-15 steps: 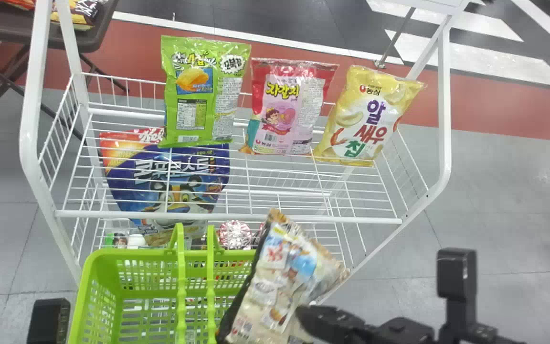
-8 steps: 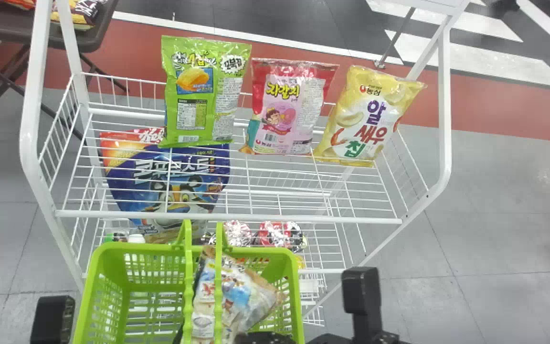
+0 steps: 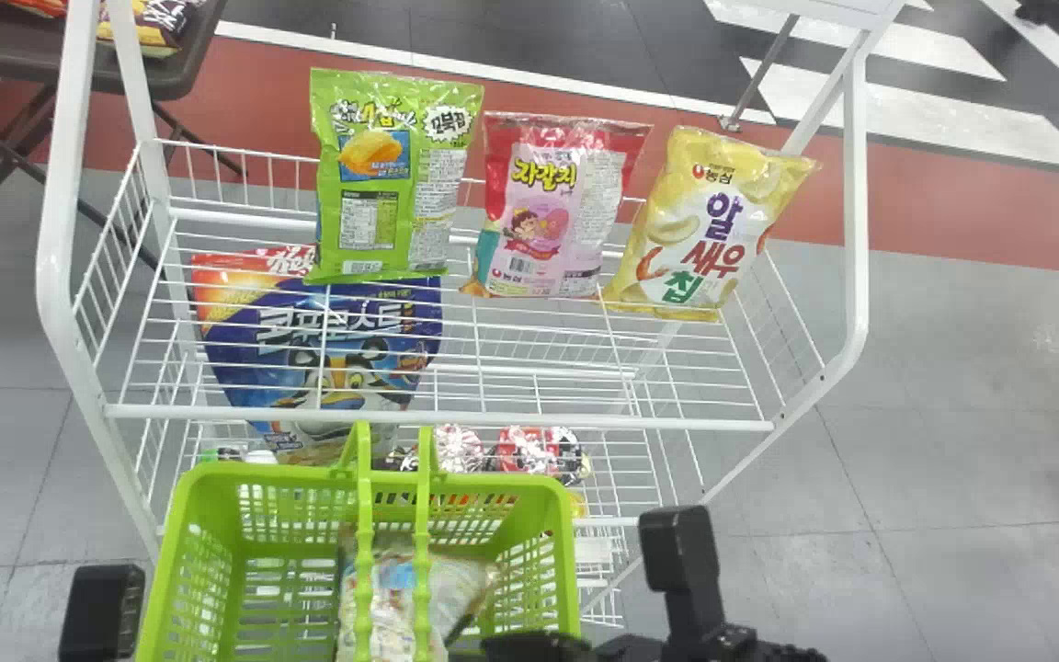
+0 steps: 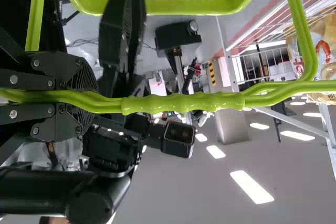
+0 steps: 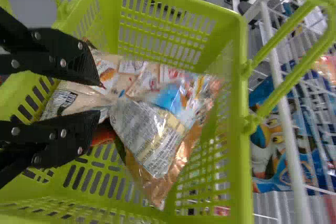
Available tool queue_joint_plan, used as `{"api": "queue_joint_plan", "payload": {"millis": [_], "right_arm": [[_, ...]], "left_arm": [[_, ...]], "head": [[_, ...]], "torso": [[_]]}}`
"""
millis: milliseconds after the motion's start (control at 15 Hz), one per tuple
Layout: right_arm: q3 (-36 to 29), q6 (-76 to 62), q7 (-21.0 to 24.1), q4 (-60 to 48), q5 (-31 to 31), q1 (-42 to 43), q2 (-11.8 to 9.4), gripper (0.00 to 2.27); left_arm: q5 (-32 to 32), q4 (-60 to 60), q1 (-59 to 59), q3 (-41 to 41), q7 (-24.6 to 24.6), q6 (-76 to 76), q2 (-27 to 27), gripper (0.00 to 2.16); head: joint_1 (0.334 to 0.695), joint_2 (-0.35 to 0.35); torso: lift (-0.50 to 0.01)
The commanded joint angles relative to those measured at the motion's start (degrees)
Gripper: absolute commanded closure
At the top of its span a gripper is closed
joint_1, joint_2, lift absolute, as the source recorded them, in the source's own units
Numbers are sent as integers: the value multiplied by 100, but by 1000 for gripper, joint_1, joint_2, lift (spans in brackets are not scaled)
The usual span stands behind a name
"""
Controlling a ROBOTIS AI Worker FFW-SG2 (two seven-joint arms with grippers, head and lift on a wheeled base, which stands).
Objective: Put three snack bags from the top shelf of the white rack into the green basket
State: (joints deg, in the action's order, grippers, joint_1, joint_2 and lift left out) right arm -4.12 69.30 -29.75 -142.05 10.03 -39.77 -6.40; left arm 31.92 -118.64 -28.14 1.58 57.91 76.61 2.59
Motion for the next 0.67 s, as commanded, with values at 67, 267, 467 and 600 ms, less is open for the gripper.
{"api": "queue_joint_plan", "payload": {"millis": [67, 267, 467, 600], "right_arm": [[-309, -1045, -40, -94, 289, -49, 25, 60], [-256, -3312, 241, 169, 350, 66, 139, 66], [341, -4261, 997, 837, -98, 1041, 244, 83], [816, -4261, 1516, 1505, -441, 1920, 253, 83]], "left_arm": [[-1, 16, 1, -9, 1, 17, 5, 2145], [8, 43, -25, -26, 10, 0, 14, 2145], [-19, 43, -8, -9, 1, 0, 14, 2145], [-27, 60, -8, -9, -7, 17, 14, 2145]], "head": [[695, -350], [695, -350], [695, -350], [695, -350]], "torso": [[0], [0], [0], [0]]}}
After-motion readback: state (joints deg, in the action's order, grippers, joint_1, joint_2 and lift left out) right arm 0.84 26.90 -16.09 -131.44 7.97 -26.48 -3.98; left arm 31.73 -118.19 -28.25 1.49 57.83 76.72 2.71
